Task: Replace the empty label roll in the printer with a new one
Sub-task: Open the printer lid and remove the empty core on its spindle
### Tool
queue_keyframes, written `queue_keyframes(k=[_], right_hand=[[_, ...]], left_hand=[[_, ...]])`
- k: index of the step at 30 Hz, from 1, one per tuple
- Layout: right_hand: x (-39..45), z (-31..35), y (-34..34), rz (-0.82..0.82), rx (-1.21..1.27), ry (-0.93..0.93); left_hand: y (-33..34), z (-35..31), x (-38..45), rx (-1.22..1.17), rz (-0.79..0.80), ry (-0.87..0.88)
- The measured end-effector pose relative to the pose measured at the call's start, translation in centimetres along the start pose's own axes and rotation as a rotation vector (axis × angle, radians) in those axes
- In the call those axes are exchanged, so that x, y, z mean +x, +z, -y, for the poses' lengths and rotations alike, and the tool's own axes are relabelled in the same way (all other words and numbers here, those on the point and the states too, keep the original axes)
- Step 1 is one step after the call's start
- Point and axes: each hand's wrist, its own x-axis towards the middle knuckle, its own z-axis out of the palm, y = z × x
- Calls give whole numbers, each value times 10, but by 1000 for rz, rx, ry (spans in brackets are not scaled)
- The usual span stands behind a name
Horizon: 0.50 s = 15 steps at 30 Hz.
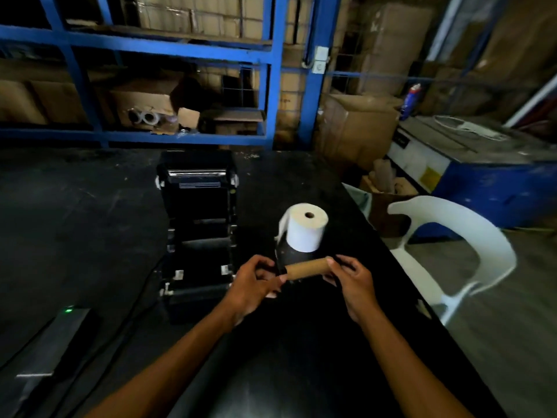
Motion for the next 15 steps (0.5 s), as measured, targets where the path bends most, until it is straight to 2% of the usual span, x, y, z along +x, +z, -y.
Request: queue_keyframes(k=[3, 7, 11, 15], right_hand=[[0, 3, -41, -92, -20, 27], [1, -2, -76, -105, -149, 98], [-2, -21, -85, -94, -244, 189], [0, -36, -86, -73, -244, 264]], left_hand=[[16, 15, 5, 77, 1, -11], [22, 31, 22, 473, -19, 118], [34, 44, 40, 931, 91, 170], [56, 49, 62, 1202, 269, 198]])
